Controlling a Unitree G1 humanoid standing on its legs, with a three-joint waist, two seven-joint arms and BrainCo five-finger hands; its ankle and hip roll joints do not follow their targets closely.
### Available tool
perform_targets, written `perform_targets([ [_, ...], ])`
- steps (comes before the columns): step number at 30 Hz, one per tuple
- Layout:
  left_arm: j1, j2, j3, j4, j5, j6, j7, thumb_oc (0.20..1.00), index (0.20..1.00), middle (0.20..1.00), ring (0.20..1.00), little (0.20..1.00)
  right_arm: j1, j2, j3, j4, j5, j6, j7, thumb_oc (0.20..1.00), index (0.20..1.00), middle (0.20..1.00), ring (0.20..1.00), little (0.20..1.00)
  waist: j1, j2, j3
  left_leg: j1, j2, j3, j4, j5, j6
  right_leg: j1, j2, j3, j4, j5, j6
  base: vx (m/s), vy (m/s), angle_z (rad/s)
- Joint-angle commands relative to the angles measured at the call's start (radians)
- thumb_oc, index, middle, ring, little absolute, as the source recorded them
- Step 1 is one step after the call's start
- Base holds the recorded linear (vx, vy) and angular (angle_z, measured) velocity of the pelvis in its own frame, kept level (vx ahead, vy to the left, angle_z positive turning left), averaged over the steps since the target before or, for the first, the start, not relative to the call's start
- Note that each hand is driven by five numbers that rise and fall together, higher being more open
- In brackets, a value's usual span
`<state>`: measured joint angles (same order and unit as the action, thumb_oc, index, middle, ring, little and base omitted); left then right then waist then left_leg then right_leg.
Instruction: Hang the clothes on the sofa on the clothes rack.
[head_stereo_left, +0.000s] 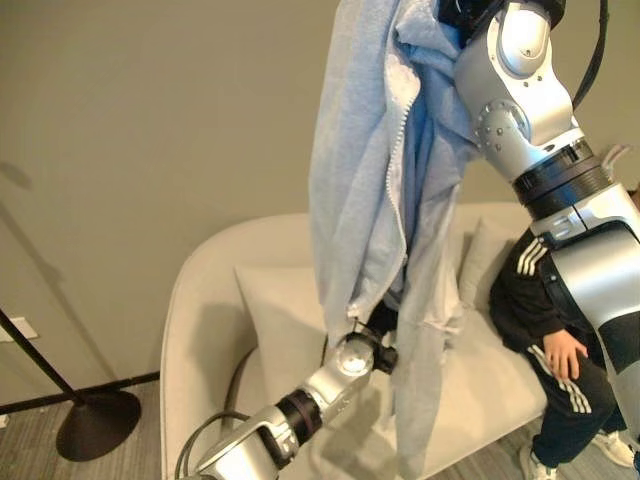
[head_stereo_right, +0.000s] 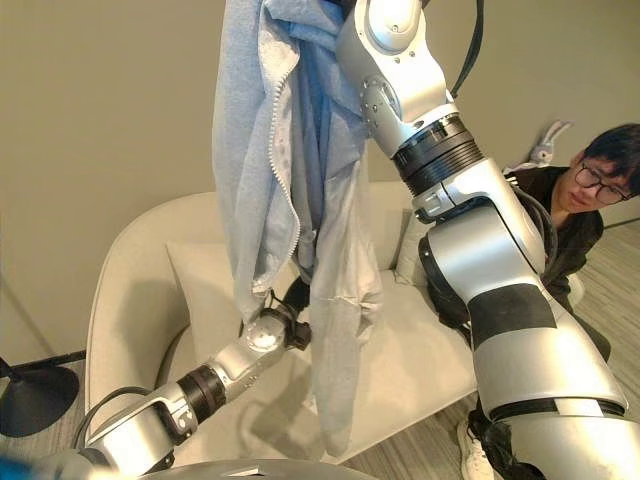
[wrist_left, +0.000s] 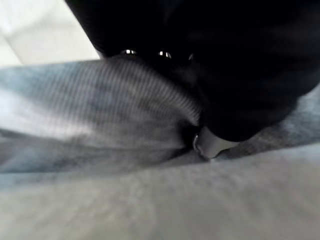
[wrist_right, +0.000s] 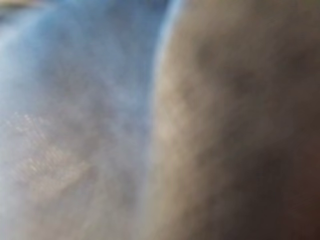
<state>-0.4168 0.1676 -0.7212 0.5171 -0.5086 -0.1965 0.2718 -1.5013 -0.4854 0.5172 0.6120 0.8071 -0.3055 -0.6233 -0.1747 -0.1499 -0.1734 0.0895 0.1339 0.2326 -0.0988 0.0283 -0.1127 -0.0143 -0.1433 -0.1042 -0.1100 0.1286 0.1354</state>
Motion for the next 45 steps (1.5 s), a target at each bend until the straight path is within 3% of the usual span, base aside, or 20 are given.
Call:
perform_targets([
  [1, -0.064, 0.002, 0.070, -0.082, -0.048, -0.091, 0.062, 0.200, 0.200, 0.200, 0.200, 0.200, -0.122, -0.139, -0.035, 0.060, -0.006, -0.022, -0.002, 0.200, 0.200, 0.200, 0.200, 0.200, 0.060, -0.011, 0.055, -0.027, 0.048, -0.052, 0.055, -0.091, 0.003, 0.043, -0.145, -0.007, 0.029, -0.033, 0.083, -0.01, 0.036, 0.05],
  [5, 0.002, 0.058, 0.186, -0.202, -0.017, -0.109, 0.126, 0.200, 0.200, 0.200, 0.200, 0.200, -0.031, -0.223, -0.067, -0.043, -0.042, -0.026, -0.011, 0.200, 0.200, 0.200, 0.200, 0.200, 0.079, -0.010, 0.060, -0.034, 0.037, -0.062, 0.068, -0.100, 0.010, 0.051, -0.157, -0.019, 0.032, -0.030, 0.088, -0.01, 0.034, 0.07],
  [7, 0.054, 0.100, 0.276, -0.300, 0.054, -0.110, 0.175, 0.200, 0.200, 0.200, 0.200, 0.200, 0.083, -0.288, -0.099, -0.186, -0.113, -0.015, -0.006, 0.200, 0.200, 0.200, 0.200, 0.200, 0.090, -0.013, 0.067, -0.047, 0.023, -0.070, 0.089, -0.104, 0.017, 0.048, -0.171, -0.024, 0.038, -0.023, 0.092, -0.04, 0.056, 0.19],
  [9, 0.059, 0.102, 0.275, -0.304, 0.055, -0.108, 0.177, 0.200, 0.200, 0.200, 0.200, 0.200, 0.091, -0.288, -0.104, -0.192, -0.115, -0.013, -0.008, 0.200, 0.200, 0.200, 0.200, 0.200, 0.090, -0.014, 0.064, -0.043, 0.025, -0.072, 0.090, -0.113, 0.016, 0.054, -0.170, -0.026, 0.037, -0.029, 0.093, 0.00, 0.035, 0.10],
  [12, 0.106, 0.156, 0.384, -0.428, 0.241, -0.091, 0.250, 0.200, 0.200, 0.200, 0.200, 0.200, 0.361, -0.372, -0.205, -0.456, -0.235, -0.011, 0.030, 0.200, 0.200, 0.200, 0.200, 0.200, 0.098, -0.013, 0.087, -0.074, 0.004, -0.090, 0.170, -0.152, 0.033, 0.054, -0.198, -0.029, 0.072, -0.036, 0.098, -0.04, 0.071, 0.10],
  [14, 0.117, 0.171, 0.393, -0.453, 0.279, -0.082, 0.261, 0.200, 0.200, 0.200, 0.200, 0.200, 0.430, -0.369, -0.238, -0.506, -0.254, -0.009, 0.036, 0.200, 0.200, 0.200, 0.200, 0.200, 0.100, -0.015, 0.092, -0.080, 0.000, -0.094, 0.192, -0.166, 0.038, 0.057, -0.204, -0.030, 0.080, -0.040, 0.100, -0.04, 0.070, 0.17],
  [16, 0.142, 0.199, 0.435, -0.507, 0.381, -0.059, 0.279, 0.200, 0.200, 0.200, 0.200, 0.200, 0.603, -0.336, -0.313, -0.619, -0.284, -0.018, 0.064, 0.200, 0.200, 0.200, 0.200, 0.200, 0.100, -0.010, 0.113, -0.097, -0.015, -0.097, 0.221, -0.174, 0.053, 0.045, -0.222, -0.029, 0.110, -0.037, 0.101, -0.10, 0.144, 0.05],
  [17, 0.173, 0.223, 0.465, -0.539, 0.466, -0.040, 0.283, 0.200, 0.200, 0.200, 0.200, 0.200, 0.789, -0.283, -0.393, -0.739, -0.311, -0.020, 0.092, 0.200, 0.200, 0.200, 0.200, 0.200, 0.097, -0.006, 0.127, -0.100, -0.032, -0.101, 0.232, -0.186, 0.068, 0.037, -0.239, -0.024, 0.135, -0.030, 0.105, -0.06, 0.137, 0.01],
  [23, 0.238, 0.303, 0.507, -0.593, 0.649, -0.023, 0.284, 0.200, 0.200, 0.200, 0.200, 0.200, 1.133, -0.133, -0.513, -0.896, -0.331, -0.035, 0.147, 0.200, 0.200, 0.200, 0.200, 0.200, 0.095, -0.007, 0.156, -0.107, -0.079, -0.112, 0.218, -0.193, 0.091, 0.024, -0.275, -0.027, 0.153, 0.028, 0.123, -0.06, 0.121, 0.08],
  [26, 0.257, 0.337, 0.522, -0.584, 0.708, -0.028, 0.306, 0.200, 0.200, 0.200, 0.200, 0.200, 1.197, -0.059, -0.523, -0.909, -0.325, -0.044, 0.153, 0.200, 0.200, 0.200, 0.200, 0.200, 0.096, -0.011, 0.169, -0.111, -0.099, -0.096, 0.186, -0.175, 0.099, -0.020, -0.287, -0.038, 0.135, 0.087, 0.125, -0.18, 0.103, 0.06],
  [27, 0.255, 0.349, 0.533, -0.567, 0.725, -0.038, 0.338, 0.200, 0.200, 0.200, 0.200, 0.200, 1.192, 0.006, -0.494, -0.892, -0.302, -0.053, 0.152, 0.200, 0.200, 0.200, 0.200, 0.200, 0.109, -0.001, 0.198, -0.120, -0.104, -0.063, 0.161, -0.152, 0.101, -0.090, -0.304, -0.115, 0.142, 0.155, 0.125, -0.30, 0.140, -0.19],
  [29, 0.264, 0.361, 0.541, -0.567, 0.749, -0.040, 0.365, 0.200, 0.200, 0.200, 0.200, 0.200, 1.198, 0.047, -0.477, -0.876, -0.312, -0.057, 0.132, 0.200, 0.200, 0.200, 0.200, 0.200, 0.123, 0.026, 0.220, -0.127, -0.097, -0.041, 0.131, -0.126, 0.107, -0.097, -0.290, -0.205, 0.196, 0.096, 0.107, -0.28, 0.176, -0.60],
  [31, 0.286, 0.378, 0.546, -0.574, 0.776, -0.048, 0.382, 0.200, 0.200, 0.200, 0.200, 0.200, 1.214, 0.075, -0.461, -0.874, -0.304, -0.070, 0.136, 0.200, 0.200, 0.200, 0.200, 0.200, 0.134, 0.034, 0.236, -0.127, -0.096, -0.028, 0.119, -0.105, 0.116, -0.088, -0.252, -0.210, 0.294, 0.002, 0.082, -0.20, 0.137, -0.39],
  [32, 0.307, 0.385, 0.566, -0.577, 0.772, -0.045, 0.407, 0.200, 0.200, 0.200, 0.200, 0.200, 1.218, 0.087, -0.443, -0.875, -0.305, -0.078, 0.133, 0.200, 0.200, 0.200, 0.200, 0.200, 0.157, 0.046, 0.240, -0.142, -0.090, -0.004, 0.122, -0.084, 0.133, -0.054, -0.215, -0.229, 0.416, -0.090, 0.059, -0.19, 0.097, -0.10],
  [34, 0.324, 0.380, 0.577, -0.582, 0.767, -0.048, 0.408, 0.200, 0.200, 0.200, 0.200, 0.200, 1.233, 0.098, -0.437, -0.880, -0.314, -0.074, 0.136, 0.200, 0.200, 0.200, 0.200, 0.200, 0.167, 0.046, 0.236, -0.145, -0.091, 0.008, 0.121, -0.077, 0.136, -0.037, -0.203, -0.222, 0.483, -0.140, 0.046, -0.14, 0.046, -0.47],
  [36, 0.370, 0.372, 0.605, -0.592, 0.754, -0.056, 0.413, 0.200, 0.200, 0.200, 0.200, 0.200, 1.272, 0.123, -0.437, -0.873, -0.303, -0.080, 0.150, 0.200, 0.200, 0.200, 0.200, 0.200, 0.198, 0.034, 0.203, -0.163, -0.107, 0.021, 0.112, -0.055, 0.141, 0.047, -0.150, -0.173, 0.554, -0.168, 0.043, -0.14, -0.046, -0.52],
  [40, 0.390, 0.365, 0.632, -0.591, 0.742, -0.057, 0.417, 0.200, 0.200, 0.200, 0.200, 0.200, 1.298, 0.136, -0.440, -0.871, -0.287, -0.088, 0.152, 0.200, 0.200, 0.200, 0.200, 0.200, 0.231, 0.006, 0.166, -0.213, -0.117, 0.032, 0.126, -0.031, 0.134, 0.154, -0.097, -0.110, 0.477, -0.148, 0.045, -0.16, -0.171, -0.20],
  [45, 0.432, 0.353, 0.682, -0.585, 0.757, -0.052, 0.438, 0.200, 0.200, 0.200, 0.200, 0.200, 1.293, 0.136, -0.397, -0.855, -0.245, -0.083, 0.180, 0.200, 0.200, 0.200, 0.200, 0.200, 0.286, -0.009, 0.155, -0.278, -0.063, 0.054, 0.161, 0.022, 0.095, 0.227, -0.034, -0.114, 0.277, -0.342, -0.011, -0.21, -0.249, -0.27],
])
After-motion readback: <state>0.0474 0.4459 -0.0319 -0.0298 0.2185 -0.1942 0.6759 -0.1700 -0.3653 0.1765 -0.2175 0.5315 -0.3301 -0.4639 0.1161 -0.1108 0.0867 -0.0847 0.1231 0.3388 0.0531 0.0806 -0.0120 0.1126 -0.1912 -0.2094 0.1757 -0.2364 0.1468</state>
